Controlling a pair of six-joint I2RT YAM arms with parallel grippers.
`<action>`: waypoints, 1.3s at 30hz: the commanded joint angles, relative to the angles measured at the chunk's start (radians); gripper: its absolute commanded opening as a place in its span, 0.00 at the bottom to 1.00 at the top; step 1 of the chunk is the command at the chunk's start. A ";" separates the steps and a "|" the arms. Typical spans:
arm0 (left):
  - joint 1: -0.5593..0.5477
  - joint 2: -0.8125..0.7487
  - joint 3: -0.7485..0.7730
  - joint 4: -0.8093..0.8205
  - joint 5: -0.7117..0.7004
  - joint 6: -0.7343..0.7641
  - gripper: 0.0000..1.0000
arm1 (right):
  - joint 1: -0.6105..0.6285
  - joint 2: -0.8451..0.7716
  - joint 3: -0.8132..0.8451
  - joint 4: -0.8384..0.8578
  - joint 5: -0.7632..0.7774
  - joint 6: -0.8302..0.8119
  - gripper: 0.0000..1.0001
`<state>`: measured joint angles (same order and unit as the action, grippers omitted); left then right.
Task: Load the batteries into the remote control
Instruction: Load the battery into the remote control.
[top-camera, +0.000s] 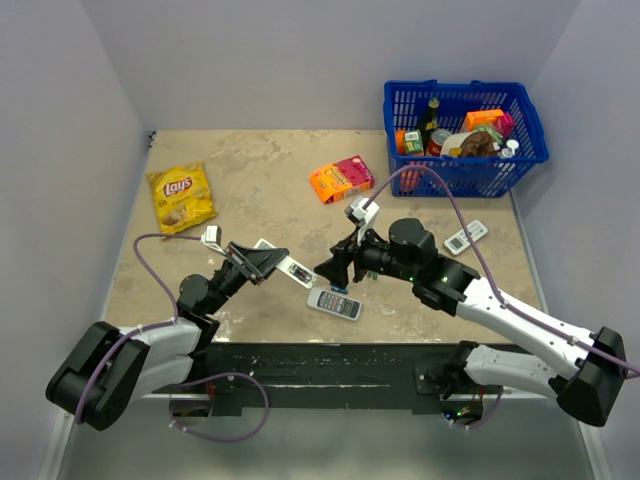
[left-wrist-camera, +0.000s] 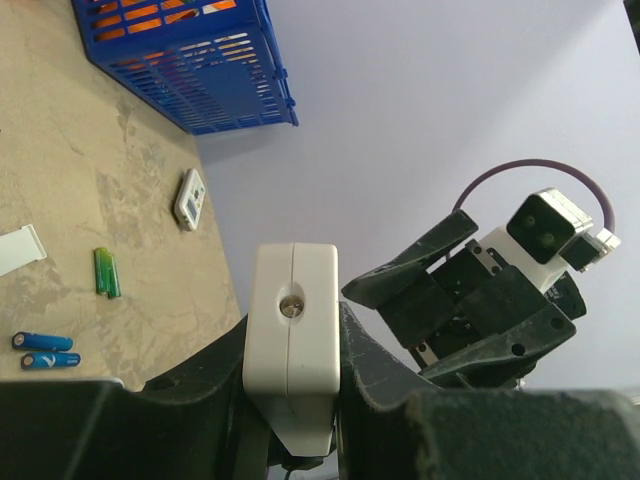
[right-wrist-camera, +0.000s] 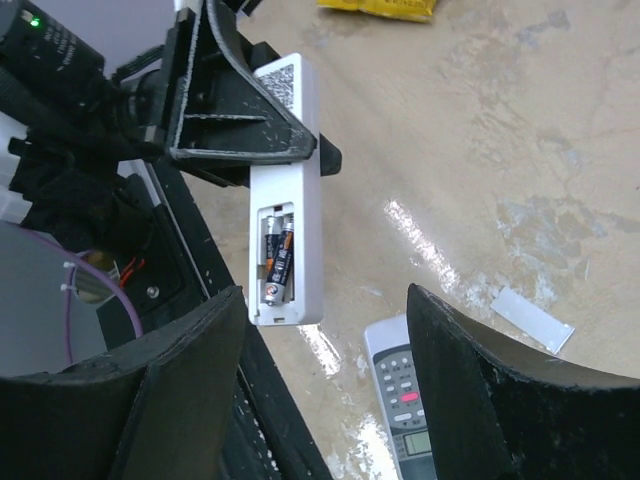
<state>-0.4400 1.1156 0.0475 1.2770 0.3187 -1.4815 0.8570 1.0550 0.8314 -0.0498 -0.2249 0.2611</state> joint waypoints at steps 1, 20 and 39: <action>-0.005 -0.017 -0.023 0.160 0.011 0.004 0.00 | -0.001 -0.013 0.009 0.005 -0.086 -0.057 0.69; -0.005 -0.026 0.106 -0.128 0.175 0.109 0.00 | 0.013 -0.093 0.068 -0.159 -0.410 -0.767 0.56; -0.005 -0.020 0.103 -0.093 0.178 0.076 0.00 | 0.014 0.183 0.262 -0.447 -0.534 -1.134 0.33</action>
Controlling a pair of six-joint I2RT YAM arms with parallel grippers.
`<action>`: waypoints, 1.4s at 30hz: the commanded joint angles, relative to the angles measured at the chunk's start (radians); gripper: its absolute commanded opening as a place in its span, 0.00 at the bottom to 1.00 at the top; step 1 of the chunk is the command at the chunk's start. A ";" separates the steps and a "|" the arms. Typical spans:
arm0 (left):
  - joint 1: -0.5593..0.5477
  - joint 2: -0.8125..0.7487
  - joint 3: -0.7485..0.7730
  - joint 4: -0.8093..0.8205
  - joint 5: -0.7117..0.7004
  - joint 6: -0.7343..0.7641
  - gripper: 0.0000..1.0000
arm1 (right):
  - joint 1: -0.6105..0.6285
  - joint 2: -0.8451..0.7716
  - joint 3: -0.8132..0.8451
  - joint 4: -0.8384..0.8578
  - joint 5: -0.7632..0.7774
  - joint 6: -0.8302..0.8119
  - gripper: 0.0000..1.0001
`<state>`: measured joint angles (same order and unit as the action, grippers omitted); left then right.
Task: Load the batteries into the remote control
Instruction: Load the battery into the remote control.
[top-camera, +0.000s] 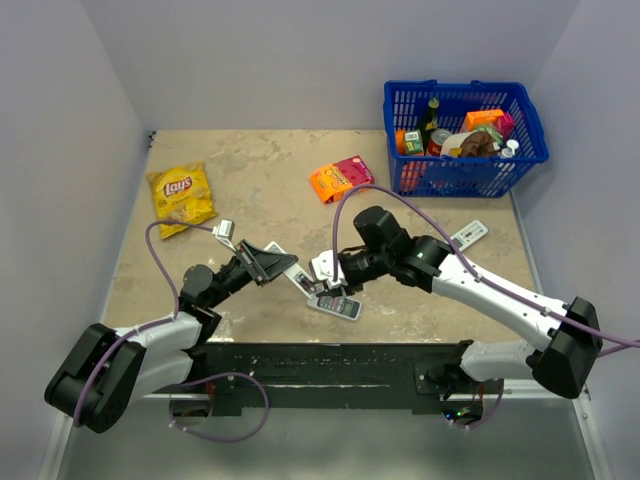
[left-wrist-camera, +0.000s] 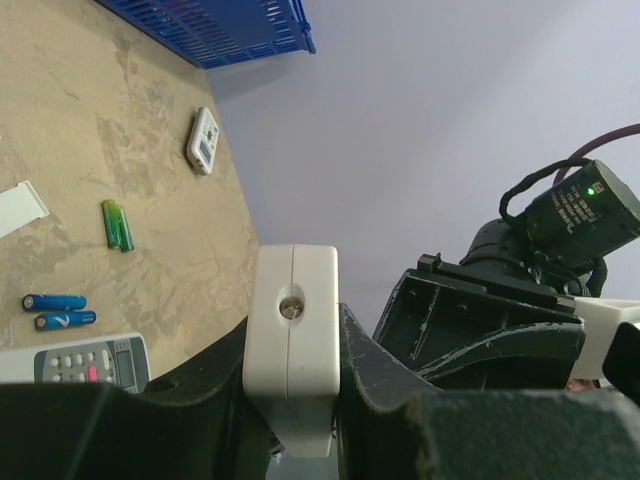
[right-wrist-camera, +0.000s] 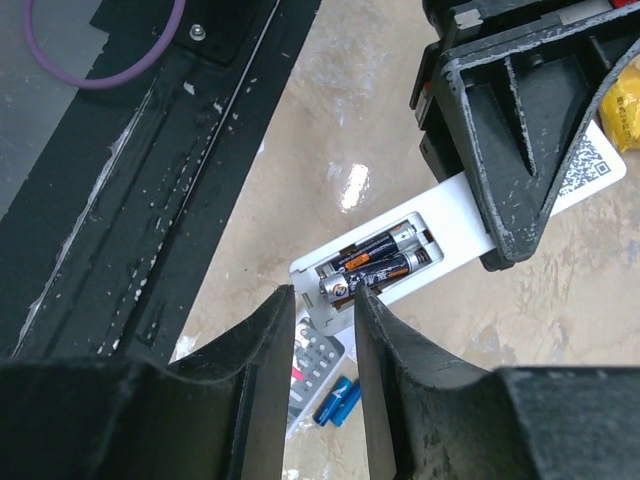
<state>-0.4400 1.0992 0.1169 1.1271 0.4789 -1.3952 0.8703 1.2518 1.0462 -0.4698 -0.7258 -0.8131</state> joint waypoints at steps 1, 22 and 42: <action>-0.005 -0.002 0.035 0.060 0.020 -0.011 0.00 | 0.001 -0.012 0.048 -0.026 -0.035 -0.063 0.32; -0.005 -0.007 0.036 0.076 0.021 -0.021 0.00 | 0.002 0.015 0.034 0.036 -0.066 -0.038 0.29; -0.005 -0.021 0.040 0.095 0.033 -0.044 0.00 | 0.004 0.049 0.011 0.057 -0.017 -0.023 0.26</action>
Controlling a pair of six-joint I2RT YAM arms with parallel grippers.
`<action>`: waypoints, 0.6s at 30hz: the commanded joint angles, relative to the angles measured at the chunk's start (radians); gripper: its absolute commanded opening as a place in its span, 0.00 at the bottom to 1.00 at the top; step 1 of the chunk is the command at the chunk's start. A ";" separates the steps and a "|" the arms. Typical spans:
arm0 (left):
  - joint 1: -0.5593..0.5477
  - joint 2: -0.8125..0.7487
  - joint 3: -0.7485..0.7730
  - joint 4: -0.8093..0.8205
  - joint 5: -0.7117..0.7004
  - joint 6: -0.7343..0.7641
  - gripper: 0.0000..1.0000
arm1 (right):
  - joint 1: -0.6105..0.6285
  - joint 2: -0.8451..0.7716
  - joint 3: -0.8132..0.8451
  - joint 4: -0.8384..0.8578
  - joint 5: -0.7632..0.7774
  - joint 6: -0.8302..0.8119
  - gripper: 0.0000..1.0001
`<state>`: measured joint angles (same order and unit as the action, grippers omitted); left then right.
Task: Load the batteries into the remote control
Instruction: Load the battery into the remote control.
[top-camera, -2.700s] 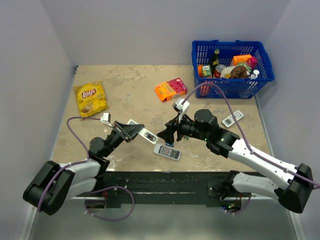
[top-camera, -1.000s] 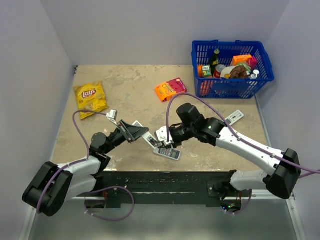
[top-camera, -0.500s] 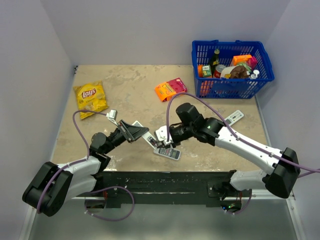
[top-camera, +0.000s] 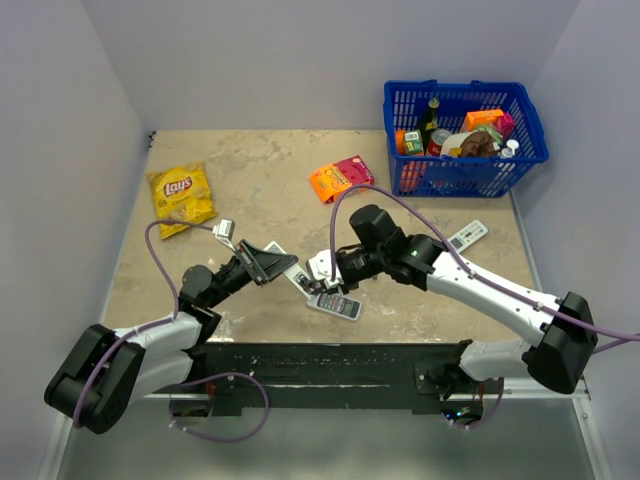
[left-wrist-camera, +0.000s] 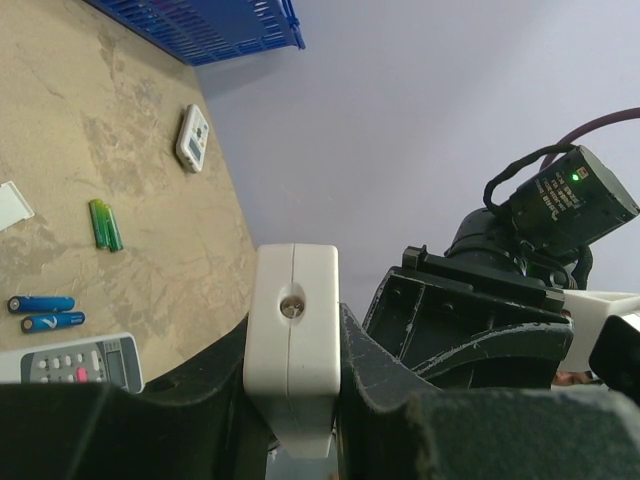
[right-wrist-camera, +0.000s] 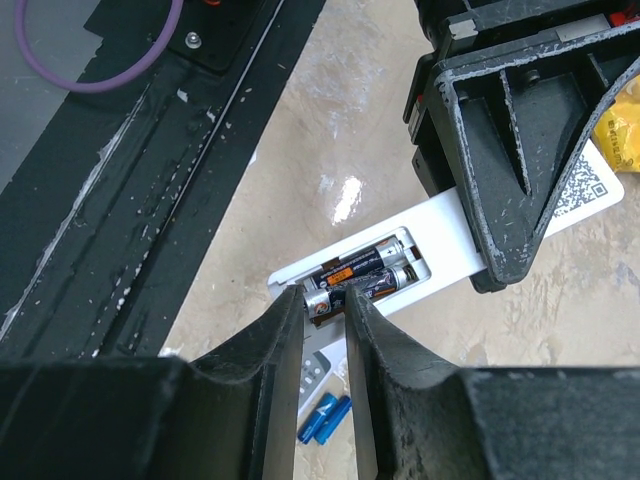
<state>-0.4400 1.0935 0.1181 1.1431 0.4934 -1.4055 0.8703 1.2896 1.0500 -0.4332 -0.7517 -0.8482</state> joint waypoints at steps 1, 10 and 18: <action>-0.005 -0.017 0.038 0.087 0.020 -0.035 0.00 | 0.003 0.014 0.007 0.022 0.014 0.014 0.25; -0.005 -0.024 0.045 0.095 0.023 -0.050 0.00 | 0.019 0.040 0.010 0.048 0.075 0.038 0.20; -0.008 -0.040 0.040 0.112 0.010 -0.075 0.00 | 0.036 0.059 0.008 0.102 0.127 0.083 0.11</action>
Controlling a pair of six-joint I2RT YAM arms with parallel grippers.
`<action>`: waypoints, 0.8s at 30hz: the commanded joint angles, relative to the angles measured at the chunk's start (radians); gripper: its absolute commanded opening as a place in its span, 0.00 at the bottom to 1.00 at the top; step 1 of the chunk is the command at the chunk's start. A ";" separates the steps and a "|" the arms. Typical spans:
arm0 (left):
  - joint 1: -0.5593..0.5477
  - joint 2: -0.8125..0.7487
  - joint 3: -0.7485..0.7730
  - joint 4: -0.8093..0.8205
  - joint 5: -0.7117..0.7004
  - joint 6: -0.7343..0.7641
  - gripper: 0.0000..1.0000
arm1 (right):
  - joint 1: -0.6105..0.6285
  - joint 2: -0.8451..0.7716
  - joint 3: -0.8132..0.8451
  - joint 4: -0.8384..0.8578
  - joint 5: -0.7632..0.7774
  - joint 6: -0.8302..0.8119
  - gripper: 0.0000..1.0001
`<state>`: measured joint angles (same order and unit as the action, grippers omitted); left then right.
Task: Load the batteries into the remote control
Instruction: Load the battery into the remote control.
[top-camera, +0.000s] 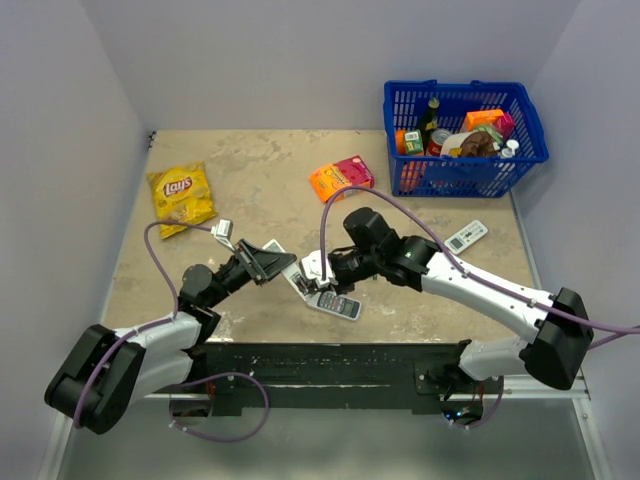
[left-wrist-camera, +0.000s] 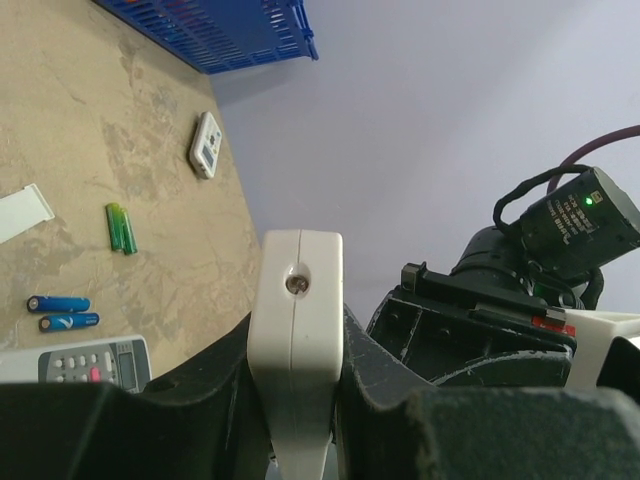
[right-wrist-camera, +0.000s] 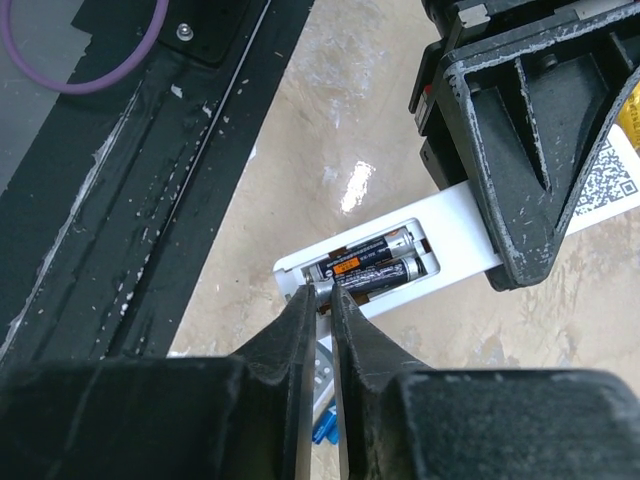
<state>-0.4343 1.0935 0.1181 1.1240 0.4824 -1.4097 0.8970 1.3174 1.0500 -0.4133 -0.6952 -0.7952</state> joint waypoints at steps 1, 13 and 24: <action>-0.017 -0.046 0.037 0.129 0.015 -0.072 0.00 | 0.013 0.034 0.005 0.091 0.077 0.034 0.10; -0.040 -0.102 -0.011 0.122 -0.093 -0.087 0.00 | 0.080 0.128 0.039 0.157 0.298 0.175 0.00; -0.047 -0.167 -0.064 0.097 -0.205 -0.098 0.00 | 0.152 0.224 0.084 0.203 0.548 0.333 0.01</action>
<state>-0.4545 0.9901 0.0364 1.0065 0.2630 -1.4029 1.0351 1.4807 1.1240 -0.2344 -0.2947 -0.5297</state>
